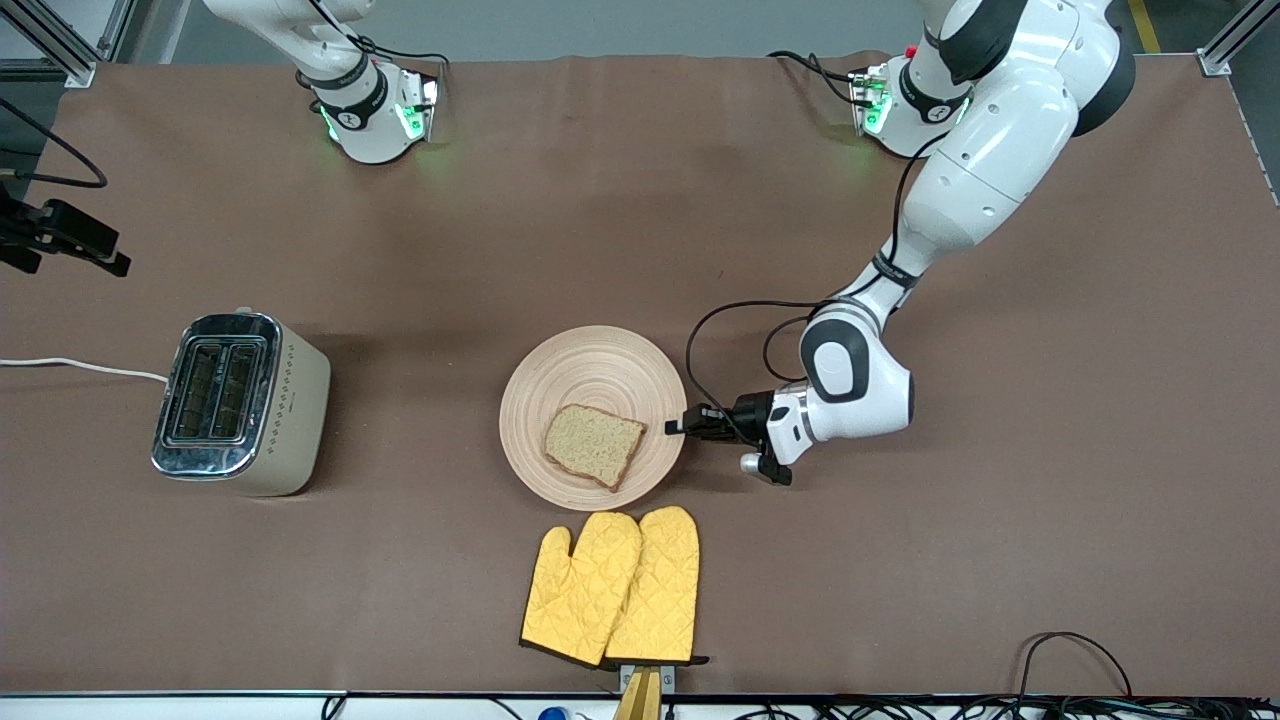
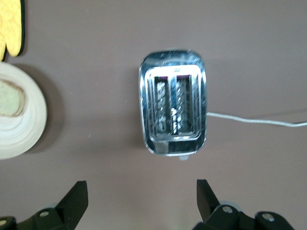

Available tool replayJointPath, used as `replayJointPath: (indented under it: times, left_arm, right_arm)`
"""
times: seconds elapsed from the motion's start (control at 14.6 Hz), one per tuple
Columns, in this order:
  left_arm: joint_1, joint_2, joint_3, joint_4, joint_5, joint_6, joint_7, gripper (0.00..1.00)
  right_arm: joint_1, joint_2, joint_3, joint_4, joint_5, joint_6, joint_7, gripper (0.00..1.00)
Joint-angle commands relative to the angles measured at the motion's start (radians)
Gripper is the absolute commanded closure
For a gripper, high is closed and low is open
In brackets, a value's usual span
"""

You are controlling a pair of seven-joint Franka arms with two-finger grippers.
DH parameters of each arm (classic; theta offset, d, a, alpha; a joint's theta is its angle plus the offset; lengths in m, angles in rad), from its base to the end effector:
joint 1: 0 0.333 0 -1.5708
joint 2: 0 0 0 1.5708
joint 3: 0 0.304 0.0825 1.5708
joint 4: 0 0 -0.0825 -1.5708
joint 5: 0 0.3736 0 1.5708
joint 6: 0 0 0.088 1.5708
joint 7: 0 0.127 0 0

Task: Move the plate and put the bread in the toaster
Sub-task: 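Push the wooden plate with the left gripper toward the toaster, then reach the right gripper to the bread while the left gripper withdraws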

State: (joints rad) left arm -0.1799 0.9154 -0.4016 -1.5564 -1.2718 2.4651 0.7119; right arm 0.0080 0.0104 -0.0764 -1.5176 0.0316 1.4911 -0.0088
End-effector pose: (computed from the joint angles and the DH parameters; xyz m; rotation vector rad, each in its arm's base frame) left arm 0.5943 -0.3598 0.1300 2.0838 -0.0415 0.0288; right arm 0.5377 -0.0324 0.6045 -3.1077 0.0896 0.0554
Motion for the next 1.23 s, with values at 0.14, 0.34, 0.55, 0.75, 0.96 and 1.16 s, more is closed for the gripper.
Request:
replayJointPath:
  times: [0.14, 0.34, 0.55, 0.75, 0.96, 1.16]
  left_arm:
    - [-0.027, -0.012, -0.013, -0.020, -0.096, 0.046, 0.061, 0.94]
    - [-0.018, -0.016, -0.011, -0.030, -0.095, 0.048, 0.063, 0.41]
    - [0.005, -0.050, -0.005, -0.037, -0.092, 0.077, 0.041, 0.00]
    - [0.051, -0.102, 0.032, -0.036, -0.025, 0.081, -0.027, 0.00]
    - [0.121, -0.138, 0.066, -0.008, 0.200, 0.078, -0.219, 0.00]
    - [0.186, -0.164, 0.064, 0.036, 0.504, 0.072, -0.440, 0.00]
  right_arm:
    - [0.038, 0.008, 0.018, -0.012, 0.062, 0.004, 0.058, 0.00]
    - [0.131, 0.069, 0.018, -0.024, 0.068, 0.082, 0.192, 0.00]
    - [0.231, 0.147, 0.020, -0.056, 0.076, 0.207, 0.335, 0.00]
    - [0.279, 0.236, 0.018, -0.090, 0.172, 0.362, 0.446, 0.00]
    - [0.335, 0.344, 0.018, -0.082, 0.189, 0.522, 0.506, 0.00]
    - [0.432, 0.459, 0.017, -0.076, 0.186, 0.670, 0.590, 0.00]
